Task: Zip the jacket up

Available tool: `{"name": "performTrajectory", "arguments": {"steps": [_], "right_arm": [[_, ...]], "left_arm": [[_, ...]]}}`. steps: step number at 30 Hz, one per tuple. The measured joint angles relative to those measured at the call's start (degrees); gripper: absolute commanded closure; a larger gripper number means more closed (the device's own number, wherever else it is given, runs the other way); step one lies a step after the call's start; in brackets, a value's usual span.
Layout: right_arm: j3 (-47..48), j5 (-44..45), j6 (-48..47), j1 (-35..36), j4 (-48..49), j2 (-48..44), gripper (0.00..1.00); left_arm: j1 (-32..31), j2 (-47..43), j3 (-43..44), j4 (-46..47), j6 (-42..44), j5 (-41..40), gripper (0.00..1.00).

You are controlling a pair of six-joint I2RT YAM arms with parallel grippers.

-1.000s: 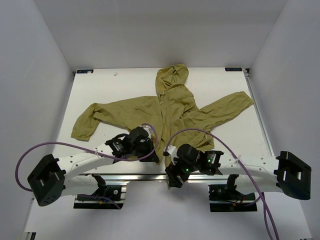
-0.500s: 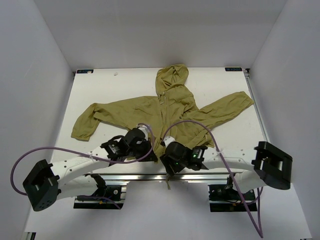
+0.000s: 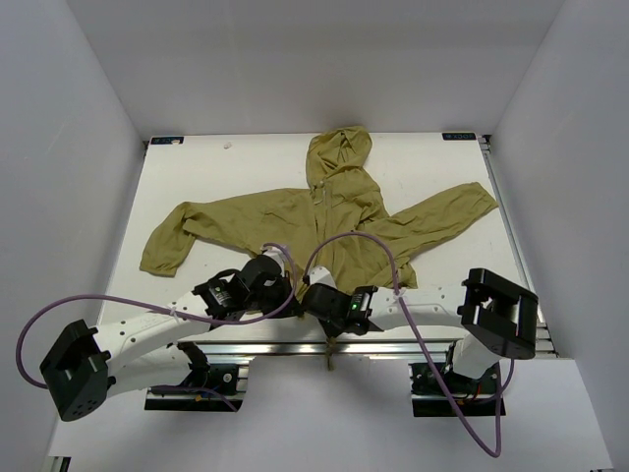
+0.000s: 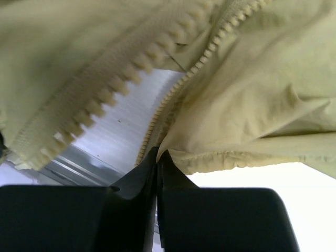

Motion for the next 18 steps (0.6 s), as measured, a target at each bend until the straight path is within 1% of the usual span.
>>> {"name": "performTrajectory", "arguments": {"steps": [5, 8, 11, 14, 16, 18], "right_arm": [[0.07, 1.99, 1.27, -0.04, -0.50, -0.20, 1.00], [-2.12, 1.53, 0.68, -2.29, -0.48, -2.97, 1.00], [-7.52, -1.73, -0.52, -8.37, 2.29, -12.83, 1.00], [-11.56, -4.61, -2.16, -14.05, 8.94, -24.61, 1.00], [-12.90, -5.66, -3.26, -15.45, 14.12, -30.42, 1.00], [-13.70, -6.25, -4.28, -16.28, 18.75, -33.97, 1.00]], "left_arm": [[0.35, 0.00, 0.00, -0.24, 0.00, -0.72, 1.00], [0.50, -0.02, 0.00, 0.24, 0.00, -0.92, 1.00], [0.76, -0.11, 0.17, 1.90, 0.00, -1.33, 1.00], [0.94, -0.35, 1.03, 4.31, -0.17, -2.80, 1.00], [1.11, -0.59, 1.90, 7.63, -0.70, -4.72, 1.00], [1.25, -0.72, 3.06, 11.26, -1.03, -6.43, 1.00]]}}
